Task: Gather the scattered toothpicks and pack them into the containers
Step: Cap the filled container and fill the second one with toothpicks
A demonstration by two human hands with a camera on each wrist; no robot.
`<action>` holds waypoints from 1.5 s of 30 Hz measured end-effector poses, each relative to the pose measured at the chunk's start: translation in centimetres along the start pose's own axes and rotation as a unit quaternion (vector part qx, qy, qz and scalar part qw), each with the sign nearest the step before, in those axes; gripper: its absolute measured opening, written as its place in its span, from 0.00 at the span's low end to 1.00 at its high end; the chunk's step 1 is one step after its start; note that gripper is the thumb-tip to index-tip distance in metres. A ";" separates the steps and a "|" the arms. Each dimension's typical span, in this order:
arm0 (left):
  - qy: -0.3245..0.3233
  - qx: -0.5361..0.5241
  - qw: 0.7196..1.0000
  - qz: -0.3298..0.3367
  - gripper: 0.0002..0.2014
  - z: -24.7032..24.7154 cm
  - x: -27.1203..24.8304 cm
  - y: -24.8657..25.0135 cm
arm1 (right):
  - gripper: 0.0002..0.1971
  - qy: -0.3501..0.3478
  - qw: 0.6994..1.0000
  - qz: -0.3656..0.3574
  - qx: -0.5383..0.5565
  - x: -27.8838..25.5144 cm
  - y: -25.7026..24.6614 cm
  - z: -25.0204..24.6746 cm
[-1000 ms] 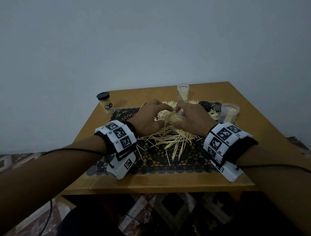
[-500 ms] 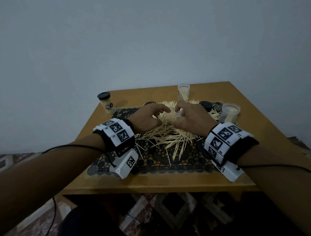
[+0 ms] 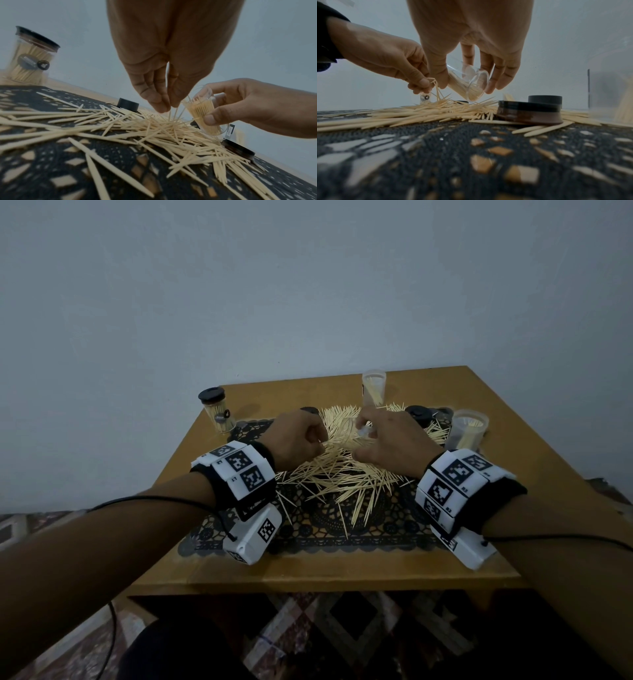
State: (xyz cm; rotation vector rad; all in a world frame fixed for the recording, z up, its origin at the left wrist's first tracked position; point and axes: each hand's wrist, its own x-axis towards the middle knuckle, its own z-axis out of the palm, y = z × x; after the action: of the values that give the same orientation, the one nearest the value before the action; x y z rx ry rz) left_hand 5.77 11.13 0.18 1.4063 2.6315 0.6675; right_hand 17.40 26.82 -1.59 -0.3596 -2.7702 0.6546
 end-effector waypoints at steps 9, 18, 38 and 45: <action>0.059 -0.085 0.994 -0.016 0.07 0.8 0.3 0.9 | 0.21 -0.035 0.999 -0.025 0.000 -0.3 -0.5 -0.2; 0.031 -0.110 0.993 0.041 0.12 0.0 -0.5 -0.2 | 0.22 0.004 1.000 0.001 0.004 0.0 0.1 -0.1; -0.107 0.157 0.981 0.038 0.25 1.1 -0.2 -2.9 | 0.21 0.020 0.999 0.037 -0.029 0.4 0.7 0.1; -0.070 0.150 0.981 0.100 0.10 0.9 0.5 -3.7 | 0.22 0.008 0.999 0.028 -0.033 0.3 0.5 0.0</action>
State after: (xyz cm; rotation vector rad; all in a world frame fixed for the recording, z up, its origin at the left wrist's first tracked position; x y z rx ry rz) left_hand 2.91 10.04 -2.08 1.7427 2.5819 0.1775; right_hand 17.21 27.37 -1.77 -0.4554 -2.7812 0.5711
